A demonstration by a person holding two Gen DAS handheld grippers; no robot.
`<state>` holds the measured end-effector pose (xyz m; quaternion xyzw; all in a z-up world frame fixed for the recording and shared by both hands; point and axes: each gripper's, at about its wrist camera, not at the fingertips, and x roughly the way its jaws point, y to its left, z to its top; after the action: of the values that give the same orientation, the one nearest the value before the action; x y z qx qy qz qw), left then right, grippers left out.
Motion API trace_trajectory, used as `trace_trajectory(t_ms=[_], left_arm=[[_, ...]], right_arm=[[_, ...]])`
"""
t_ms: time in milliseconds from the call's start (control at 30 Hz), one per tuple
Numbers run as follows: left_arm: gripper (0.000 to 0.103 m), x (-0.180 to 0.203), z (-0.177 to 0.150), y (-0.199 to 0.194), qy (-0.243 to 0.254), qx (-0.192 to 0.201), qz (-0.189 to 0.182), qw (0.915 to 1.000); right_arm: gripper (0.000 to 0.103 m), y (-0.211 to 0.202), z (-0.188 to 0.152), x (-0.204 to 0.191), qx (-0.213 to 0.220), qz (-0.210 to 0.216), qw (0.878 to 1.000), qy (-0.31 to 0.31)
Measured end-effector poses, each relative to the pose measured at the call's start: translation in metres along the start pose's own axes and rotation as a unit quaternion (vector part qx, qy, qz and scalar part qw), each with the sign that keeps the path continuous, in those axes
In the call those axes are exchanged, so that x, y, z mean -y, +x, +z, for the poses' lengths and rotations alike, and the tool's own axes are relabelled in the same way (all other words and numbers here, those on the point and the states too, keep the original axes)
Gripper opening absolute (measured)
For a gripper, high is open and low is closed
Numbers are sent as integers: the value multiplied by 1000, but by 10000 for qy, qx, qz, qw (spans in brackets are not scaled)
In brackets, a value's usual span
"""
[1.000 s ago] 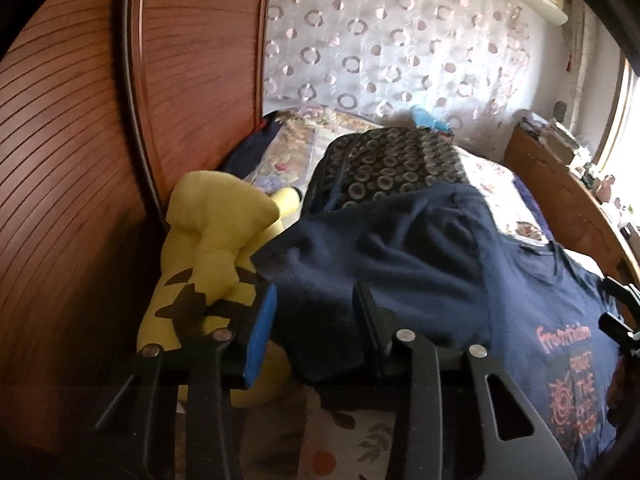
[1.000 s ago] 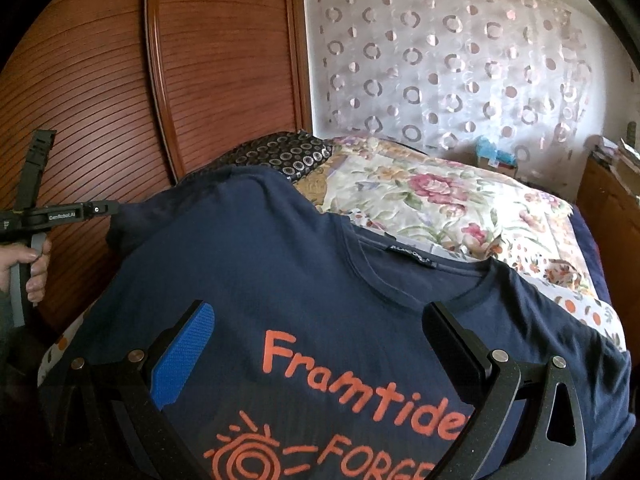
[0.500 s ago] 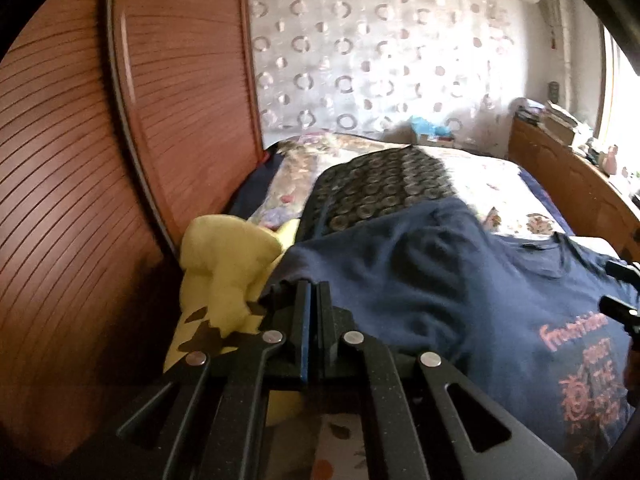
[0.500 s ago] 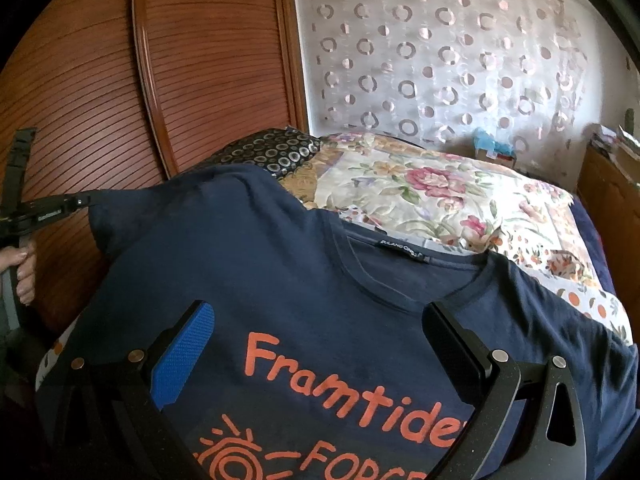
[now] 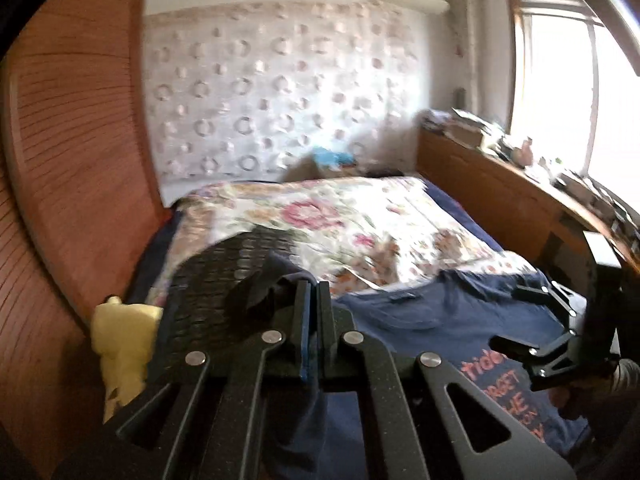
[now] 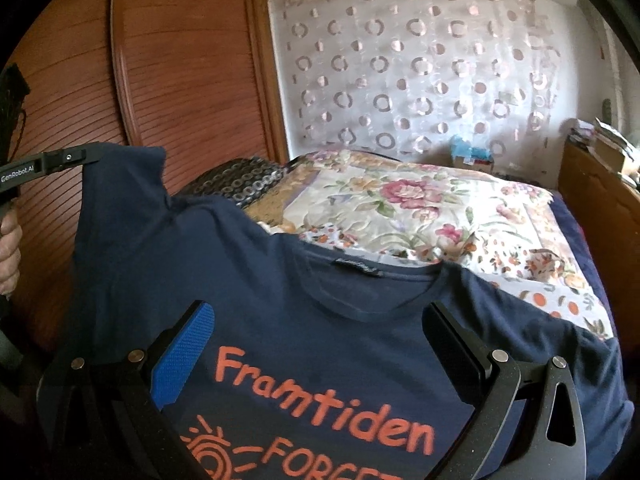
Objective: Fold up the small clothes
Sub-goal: 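Fold the lifted side over toward the shirt's center and open the left tool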
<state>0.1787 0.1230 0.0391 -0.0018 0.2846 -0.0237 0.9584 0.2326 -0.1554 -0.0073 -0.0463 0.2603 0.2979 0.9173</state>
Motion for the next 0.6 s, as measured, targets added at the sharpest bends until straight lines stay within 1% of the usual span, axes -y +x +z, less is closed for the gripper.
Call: trace_trajectory(t_ms=[67, 133, 167, 200, 267, 367, 400, 433, 467, 500, 600], left_arm=[[4, 6, -2, 6, 68, -87, -11, 9999], [19, 6, -4, 8, 62, -129, -117, 9998], [31, 4, -6, 7, 23, -110, -130, 9999], [40, 3, -7, 5, -21, -95, -119, 9999], [44, -2, -8, 3, -87, -103, -122, 9998], [51, -9, -13, 0, -99, -146, -15, 9998], [59, -8, -15, 1, -98, -172, 35, 9998], [65, -12, -18, 0, -117, -186, 52, 9997], [75, -13, -20, 0, -141, -194, 62, 9997], [78, -13, -22, 0, -161, -201, 64, 9996], [78, -14, -30, 0, -188, -219, 135, 9995]], right_arm=[[103, -2, -3, -2, -13, -40, 10000, 28], [103, -2, -7, -5, -22, -68, 10000, 19], [103, -3, -7, -8, -32, -77, 10000, 14], [103, -2, -8, -11, -48, -81, 10000, 10], [103, 1, -5, -14, -80, -68, 9999, 13], [103, 6, -5, -22, -113, -10, 9999, 13], [103, 9, -5, -26, -129, 12, 9999, -2], [103, 10, -4, -26, -134, 26, 9999, -15], [103, 12, -4, -28, -149, 39, 9999, -31], [103, 14, -4, -29, -123, 98, 9999, -52], [103, 18, -2, -30, -173, 105, 9998, -84]])
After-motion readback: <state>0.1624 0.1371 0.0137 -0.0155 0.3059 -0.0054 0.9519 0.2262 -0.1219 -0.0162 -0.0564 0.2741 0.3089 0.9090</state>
